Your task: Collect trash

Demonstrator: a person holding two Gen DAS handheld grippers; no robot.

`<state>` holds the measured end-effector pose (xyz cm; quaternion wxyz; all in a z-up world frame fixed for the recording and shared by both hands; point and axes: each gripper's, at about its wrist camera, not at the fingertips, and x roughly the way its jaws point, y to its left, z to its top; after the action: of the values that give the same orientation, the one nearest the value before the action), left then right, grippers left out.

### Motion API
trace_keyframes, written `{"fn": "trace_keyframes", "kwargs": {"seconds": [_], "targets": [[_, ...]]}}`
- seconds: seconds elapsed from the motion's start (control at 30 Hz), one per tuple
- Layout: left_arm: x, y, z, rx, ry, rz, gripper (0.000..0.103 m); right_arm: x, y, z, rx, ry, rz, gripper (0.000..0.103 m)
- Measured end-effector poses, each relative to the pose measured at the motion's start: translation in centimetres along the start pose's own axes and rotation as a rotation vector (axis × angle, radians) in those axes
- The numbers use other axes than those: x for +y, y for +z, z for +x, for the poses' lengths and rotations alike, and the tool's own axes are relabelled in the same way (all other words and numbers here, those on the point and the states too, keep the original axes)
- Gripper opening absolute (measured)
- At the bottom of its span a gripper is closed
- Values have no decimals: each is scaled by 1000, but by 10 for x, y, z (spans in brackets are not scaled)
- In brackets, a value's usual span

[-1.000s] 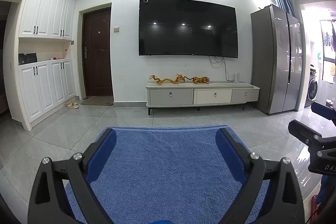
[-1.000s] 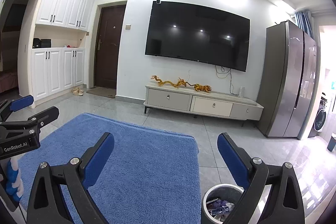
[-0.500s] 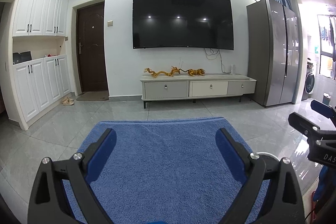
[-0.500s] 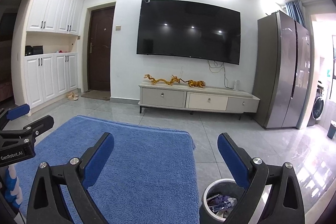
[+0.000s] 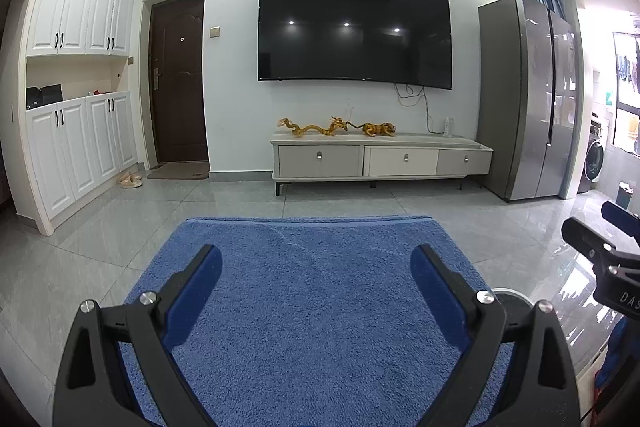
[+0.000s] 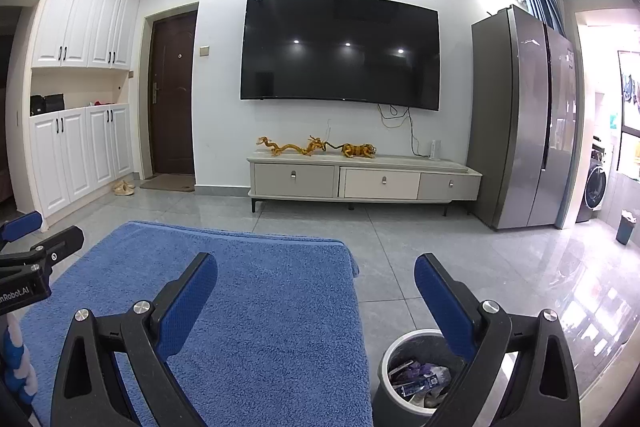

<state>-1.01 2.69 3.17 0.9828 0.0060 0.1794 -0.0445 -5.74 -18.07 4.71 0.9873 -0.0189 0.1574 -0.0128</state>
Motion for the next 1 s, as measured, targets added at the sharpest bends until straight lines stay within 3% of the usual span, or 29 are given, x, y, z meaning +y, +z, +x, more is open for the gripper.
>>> {"fn": "trace_keyframes", "kwargs": {"seconds": [0.33, 0.67, 1.0], "targets": [[-4, 2, 9, 5, -17, 1, 96, -9, -1, 9, 18, 6, 14, 100], [-35, -2, 25, 47, -69, 34, 96, -35, -13, 14, 67, -57, 53, 100], [-50, -5, 39, 56, -71, 73, 96, -46, -21, 21, 97, -93, 62, 100]]}}
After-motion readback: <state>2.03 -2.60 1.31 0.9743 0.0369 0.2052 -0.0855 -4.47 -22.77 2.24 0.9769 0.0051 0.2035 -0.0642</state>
